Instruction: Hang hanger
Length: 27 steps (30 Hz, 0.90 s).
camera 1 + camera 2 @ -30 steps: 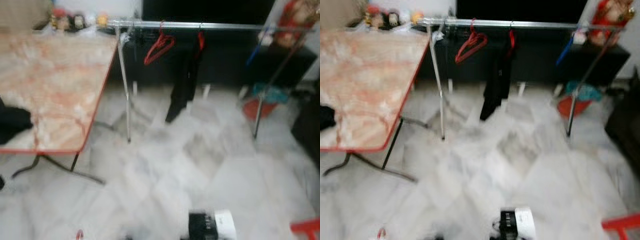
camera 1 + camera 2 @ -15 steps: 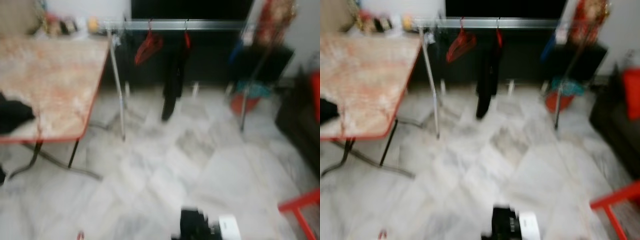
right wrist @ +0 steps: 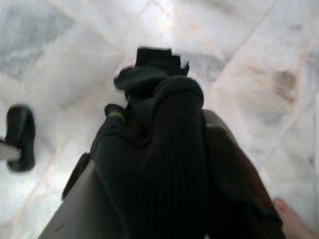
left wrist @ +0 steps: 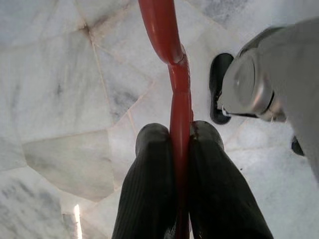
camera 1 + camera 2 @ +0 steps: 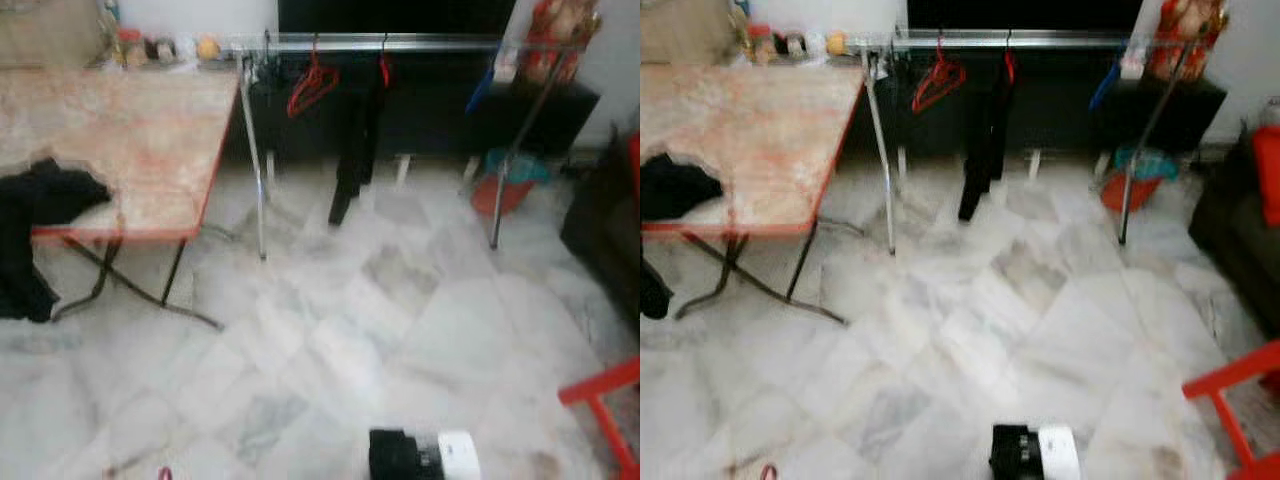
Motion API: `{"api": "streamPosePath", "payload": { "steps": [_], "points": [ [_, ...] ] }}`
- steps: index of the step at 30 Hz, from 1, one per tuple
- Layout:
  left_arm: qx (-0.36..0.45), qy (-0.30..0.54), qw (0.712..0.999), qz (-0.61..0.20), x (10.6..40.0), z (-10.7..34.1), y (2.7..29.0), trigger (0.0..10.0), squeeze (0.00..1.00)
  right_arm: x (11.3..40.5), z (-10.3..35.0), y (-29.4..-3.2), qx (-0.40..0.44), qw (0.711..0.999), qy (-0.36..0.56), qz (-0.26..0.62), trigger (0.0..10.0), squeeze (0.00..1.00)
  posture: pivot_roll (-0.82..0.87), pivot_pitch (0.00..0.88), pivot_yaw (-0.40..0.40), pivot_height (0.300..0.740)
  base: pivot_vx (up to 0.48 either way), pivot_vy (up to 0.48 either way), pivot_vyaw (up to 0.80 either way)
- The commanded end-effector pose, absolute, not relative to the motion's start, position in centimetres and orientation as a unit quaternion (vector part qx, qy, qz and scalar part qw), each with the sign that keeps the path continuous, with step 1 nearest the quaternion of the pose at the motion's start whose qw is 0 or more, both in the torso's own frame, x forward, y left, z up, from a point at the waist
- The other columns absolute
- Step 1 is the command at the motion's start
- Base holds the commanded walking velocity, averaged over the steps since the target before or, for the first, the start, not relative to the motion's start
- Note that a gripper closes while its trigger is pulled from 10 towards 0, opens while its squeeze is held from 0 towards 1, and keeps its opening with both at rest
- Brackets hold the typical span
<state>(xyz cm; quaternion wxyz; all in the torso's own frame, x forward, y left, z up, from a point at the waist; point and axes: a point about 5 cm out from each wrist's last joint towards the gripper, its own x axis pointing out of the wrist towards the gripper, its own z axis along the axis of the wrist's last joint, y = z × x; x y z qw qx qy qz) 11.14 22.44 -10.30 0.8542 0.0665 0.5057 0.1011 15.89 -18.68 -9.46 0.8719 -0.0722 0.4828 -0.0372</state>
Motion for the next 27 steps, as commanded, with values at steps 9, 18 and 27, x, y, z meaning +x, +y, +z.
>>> {"api": "streamPosePath", "payload": {
  "steps": [9, 18, 27],
  "points": [
    [0.069, 0.509, 0.853, 0.096, 10.94, -10.35, 22.48, 10.0, 0.0, 16.05, -9.41, -18.62, -0.067, 0.873, 0.482, -0.04, 10.0, 0.0, 0.13, 0.039, -0.083, 0.74, -0.278, 0.0, 0.0],
    [0.07, 0.508, 0.853, 0.094, 11.04, -10.33, 22.44, 10.0, 0.0, 16.1, -9.39, -18.62, -0.066, 0.873, 0.482, -0.042, 10.0, 0.0, 0.13, 0.024, -0.085, 0.74, -0.277, 0.0, 0.0],
    [0.075, 0.51, 0.852, 0.094, 11.04, -10.32, 22.54, 10.0, 0.0, 16.18, -9.34, -18.52, -0.064, 0.876, 0.476, -0.043, 10.0, 0.0, 0.13, 0.006, -0.079, 0.74, -0.155, 0.0, 0.0]
  ]
}}
